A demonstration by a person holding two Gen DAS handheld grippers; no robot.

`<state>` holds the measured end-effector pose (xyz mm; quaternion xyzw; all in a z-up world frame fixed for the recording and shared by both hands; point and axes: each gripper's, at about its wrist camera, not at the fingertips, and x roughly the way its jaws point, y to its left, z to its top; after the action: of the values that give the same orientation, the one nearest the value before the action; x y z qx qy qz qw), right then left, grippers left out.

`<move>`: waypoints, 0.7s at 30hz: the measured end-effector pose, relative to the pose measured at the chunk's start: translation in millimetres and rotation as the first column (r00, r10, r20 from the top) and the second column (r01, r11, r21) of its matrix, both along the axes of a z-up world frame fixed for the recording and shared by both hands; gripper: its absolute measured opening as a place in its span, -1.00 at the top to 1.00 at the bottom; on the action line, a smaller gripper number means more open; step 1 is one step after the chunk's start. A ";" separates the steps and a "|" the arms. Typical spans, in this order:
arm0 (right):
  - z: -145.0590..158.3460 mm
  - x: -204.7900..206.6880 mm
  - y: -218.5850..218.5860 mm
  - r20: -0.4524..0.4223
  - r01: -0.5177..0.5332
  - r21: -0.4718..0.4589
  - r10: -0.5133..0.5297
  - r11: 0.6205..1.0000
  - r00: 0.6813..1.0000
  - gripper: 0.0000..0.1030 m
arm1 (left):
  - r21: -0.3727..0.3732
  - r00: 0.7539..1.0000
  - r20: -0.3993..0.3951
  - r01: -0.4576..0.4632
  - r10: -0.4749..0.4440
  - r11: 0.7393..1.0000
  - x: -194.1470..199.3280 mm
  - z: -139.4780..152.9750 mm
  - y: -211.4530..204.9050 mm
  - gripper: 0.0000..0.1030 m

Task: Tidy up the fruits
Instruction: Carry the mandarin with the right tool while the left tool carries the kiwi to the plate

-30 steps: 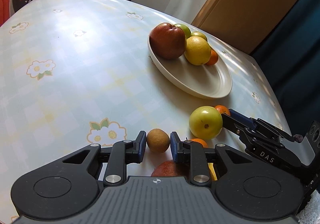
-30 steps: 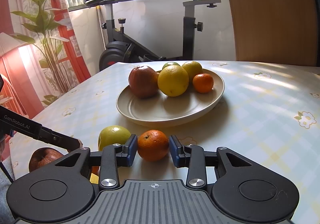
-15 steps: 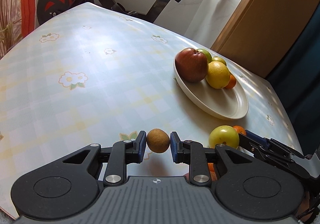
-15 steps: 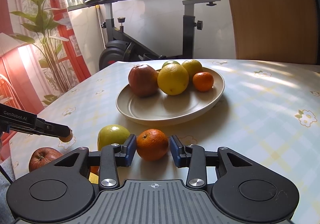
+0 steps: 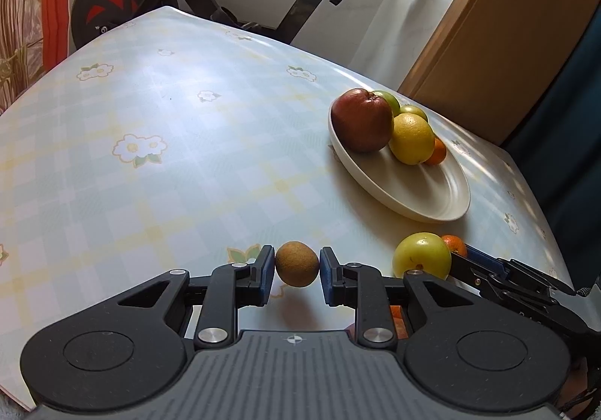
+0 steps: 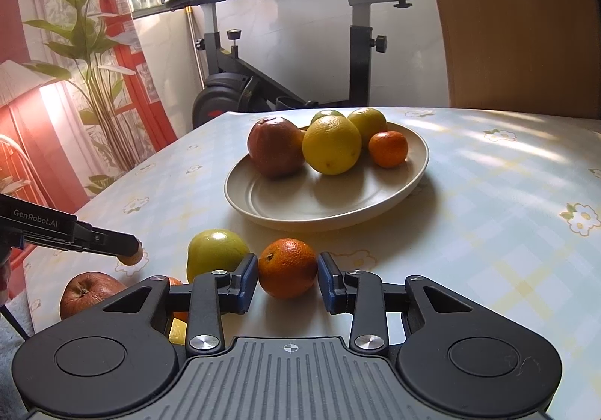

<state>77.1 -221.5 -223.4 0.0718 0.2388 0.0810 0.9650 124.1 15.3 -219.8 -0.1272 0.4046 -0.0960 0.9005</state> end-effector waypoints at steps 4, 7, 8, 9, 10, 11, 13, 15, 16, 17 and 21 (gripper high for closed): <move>1.0 -4.3 -1.9 0.027 0.011 0.007 -0.011 1.000 1.000 0.39 | 0.004 1.000 0.009 0.004 -0.004 1.000 -1.2 0.6 -0.6 0.47; 2.4 -7.3 -7.3 0.044 0.028 0.030 -0.029 0.999 0.999 0.39 | 0.031 0.999 0.050 0.004 -0.006 1.000 0.1 8.3 -0.1 0.47; 3.5 -8.4 -9.6 0.052 0.038 0.040 -0.040 0.998 0.998 0.39 | 0.033 0.998 0.060 0.010 -0.012 0.999 1.4 11.7 0.4 0.47; 4.2 -9.2 -11.5 0.057 0.044 0.049 -0.047 0.998 0.997 0.39 | 0.033 0.997 0.072 0.018 -0.020 0.999 2.8 15.8 0.4 0.47; 5.0 -9.6 -13.6 0.061 0.050 0.058 -0.053 0.997 0.997 0.39 | 0.036 0.996 0.084 0.030 -0.033 0.999 3.9 19.7 -0.6 0.47; 6.0 -9.8 -16.5 0.065 0.062 0.067 -0.066 0.996 0.996 0.39 | 0.044 0.994 0.097 0.044 -0.048 0.998 5.0 23.7 -2.2 0.47; 7.6 -10.0 -22.0 0.069 0.085 0.087 -0.091 0.993 0.993 0.39 | 0.069 0.989 0.127 0.072 -0.080 0.995 7.2 32.1 -7.4 0.47; 9.1 -9.7 -29.2 0.072 0.108 0.118 -0.117 0.987 0.990 0.39 | 0.080 0.984 0.144 0.095 -0.106 0.992 11.2 38.9 -12.8 0.47; 10.2 -10.0 -31.1 0.075 0.114 0.126 -0.124 0.985 0.989 0.39 | 0.078 0.982 0.148 0.107 -0.117 0.991 15.3 41.9 -17.2 0.47; 11.7 -10.5 -32.9 0.083 0.116 0.128 -0.128 0.985 0.988 0.39 | 0.075 0.980 0.151 0.116 -0.127 0.990 18.6 44.9 -19.9 0.47; 21.5 -8.8 -31.7 0.112 0.099 0.103 -0.111 0.990 0.987 0.40 | 0.072 0.973 0.157 0.159 -0.169 0.985 33.1 51.0 -33.2 0.47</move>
<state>68.3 -253.1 -201.9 0.1264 0.1731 0.0456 0.9757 157.2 -17.9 -168.8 -0.0583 0.3415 -0.1680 0.9229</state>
